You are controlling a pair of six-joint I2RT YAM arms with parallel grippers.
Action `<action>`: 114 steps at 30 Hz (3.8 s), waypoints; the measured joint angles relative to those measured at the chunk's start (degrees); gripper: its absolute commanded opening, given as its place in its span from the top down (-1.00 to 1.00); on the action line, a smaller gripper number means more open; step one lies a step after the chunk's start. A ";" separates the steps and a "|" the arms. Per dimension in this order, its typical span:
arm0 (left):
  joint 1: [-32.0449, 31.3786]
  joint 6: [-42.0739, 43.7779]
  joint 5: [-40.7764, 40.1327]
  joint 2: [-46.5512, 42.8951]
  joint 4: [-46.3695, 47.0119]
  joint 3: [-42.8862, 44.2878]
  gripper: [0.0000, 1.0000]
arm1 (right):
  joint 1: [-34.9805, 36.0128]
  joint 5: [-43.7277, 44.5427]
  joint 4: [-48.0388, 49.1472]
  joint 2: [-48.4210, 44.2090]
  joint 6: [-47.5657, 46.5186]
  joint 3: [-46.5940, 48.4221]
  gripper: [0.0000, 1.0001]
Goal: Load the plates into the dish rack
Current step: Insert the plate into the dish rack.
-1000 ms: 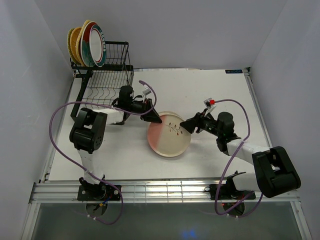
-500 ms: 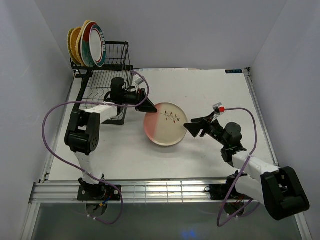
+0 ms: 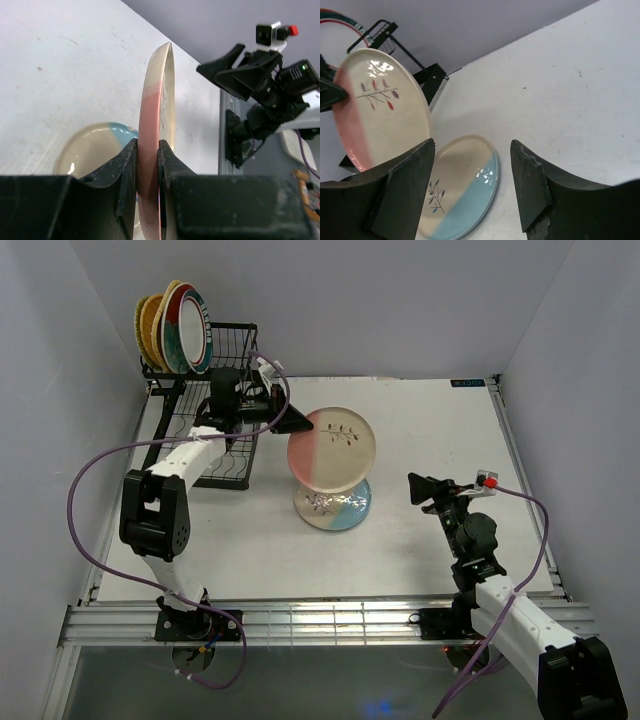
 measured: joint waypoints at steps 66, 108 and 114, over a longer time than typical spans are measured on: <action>19.61 21.62 -58.71 -4.09 -24.17 46.05 1.00 | 0.00 6.51 -7.21 10.14 4.31 1.20 -0.23; 19.91 17.53 -54.73 2.99 -8.48 34.32 1.00 | 0.00 6.45 -7.17 11.78 4.31 1.49 -0.22; 18.29 19.37 -57.18 3.72 -7.39 34.32 1.00 | 0.00 6.45 -7.17 12.00 4.31 1.53 -0.22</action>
